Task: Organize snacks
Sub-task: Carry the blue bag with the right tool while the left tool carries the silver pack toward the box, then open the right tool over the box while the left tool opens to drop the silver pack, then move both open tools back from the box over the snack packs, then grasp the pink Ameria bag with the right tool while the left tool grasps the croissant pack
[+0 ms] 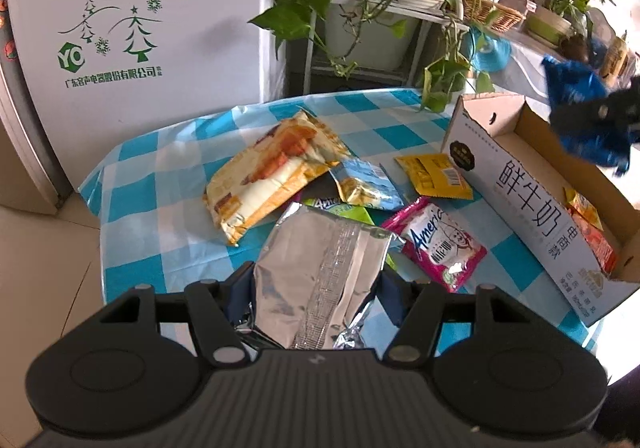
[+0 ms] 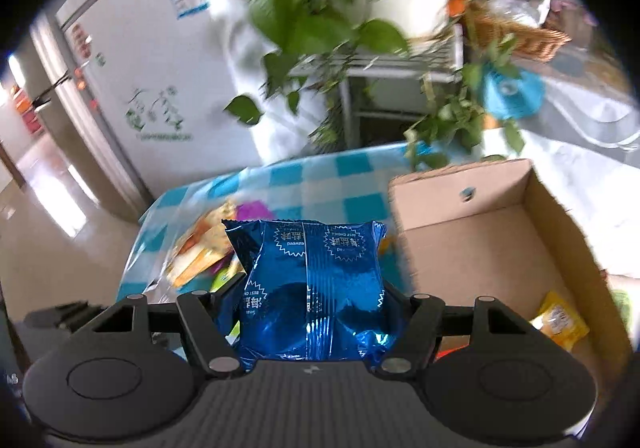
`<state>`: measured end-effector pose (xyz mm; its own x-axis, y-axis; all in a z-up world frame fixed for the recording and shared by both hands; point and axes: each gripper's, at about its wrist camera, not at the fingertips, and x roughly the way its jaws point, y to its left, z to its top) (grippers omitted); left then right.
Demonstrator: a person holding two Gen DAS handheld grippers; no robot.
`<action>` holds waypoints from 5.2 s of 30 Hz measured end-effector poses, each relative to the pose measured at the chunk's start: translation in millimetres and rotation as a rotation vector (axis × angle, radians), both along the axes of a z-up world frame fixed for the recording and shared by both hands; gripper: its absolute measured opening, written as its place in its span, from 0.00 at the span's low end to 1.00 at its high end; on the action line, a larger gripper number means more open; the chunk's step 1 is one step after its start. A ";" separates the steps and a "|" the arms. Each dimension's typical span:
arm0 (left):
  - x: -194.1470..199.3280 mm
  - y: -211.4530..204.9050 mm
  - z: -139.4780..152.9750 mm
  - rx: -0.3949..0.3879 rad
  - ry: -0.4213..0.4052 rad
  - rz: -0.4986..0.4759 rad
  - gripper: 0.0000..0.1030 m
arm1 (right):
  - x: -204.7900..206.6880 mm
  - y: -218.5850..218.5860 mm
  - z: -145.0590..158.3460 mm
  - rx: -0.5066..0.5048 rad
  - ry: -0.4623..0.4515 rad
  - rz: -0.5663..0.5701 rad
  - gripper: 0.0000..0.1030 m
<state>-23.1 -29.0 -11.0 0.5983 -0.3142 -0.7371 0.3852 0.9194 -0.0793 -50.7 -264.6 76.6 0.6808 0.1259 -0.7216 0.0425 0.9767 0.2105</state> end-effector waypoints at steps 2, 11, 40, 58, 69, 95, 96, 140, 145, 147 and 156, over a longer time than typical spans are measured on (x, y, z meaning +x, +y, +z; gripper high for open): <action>-0.8 -0.4 0.3 -0.001 0.000 0.001 0.61 | -1.1 -12.2 2.3 0.002 -0.006 -0.029 0.72; -0.8 -10.9 11.1 -0.034 -0.001 -0.019 0.61 | -6.0 -55.8 0.5 0.028 -0.003 -0.146 0.72; 9.9 -187.9 46.1 -0.219 0.014 -0.191 0.61 | -23.5 -142.1 -10.4 0.153 0.014 -0.406 0.72; 2.2 -230.2 53.0 -0.154 -0.046 -0.244 0.73 | -26.9 -157.7 -15.4 0.224 0.000 -0.505 0.74; 3.2 -220.6 59.3 -0.106 -0.062 -0.225 0.76 | -25.3 -155.5 -14.8 0.242 -0.014 -0.494 0.78; 35.2 -125.6 73.0 -0.083 -0.082 -0.128 0.82 | 5.4 -111.0 -13.9 0.207 -0.017 -0.334 0.79; 38.6 -117.1 74.4 -0.089 -0.082 -0.116 0.82 | 7.0 -108.7 -13.6 0.206 -0.019 -0.325 0.79; 116.2 22.9 10.0 0.052 -0.035 -0.385 0.84 | 54.9 46.7 -87.3 -0.026 0.281 0.213 0.80; 120.9 14.7 1.5 0.082 -0.034 -0.426 0.84 | 59.0 46.8 -98.8 -0.052 0.312 0.212 0.80; 121.5 11.3 -2.8 0.096 -0.031 -0.446 0.84 | 61.5 44.9 -103.1 -0.064 0.322 0.196 0.80; 125.1 1.7 -12.7 0.103 -0.010 -0.480 0.84 | 68.1 51.1 -116.5 -0.120 0.353 0.220 0.80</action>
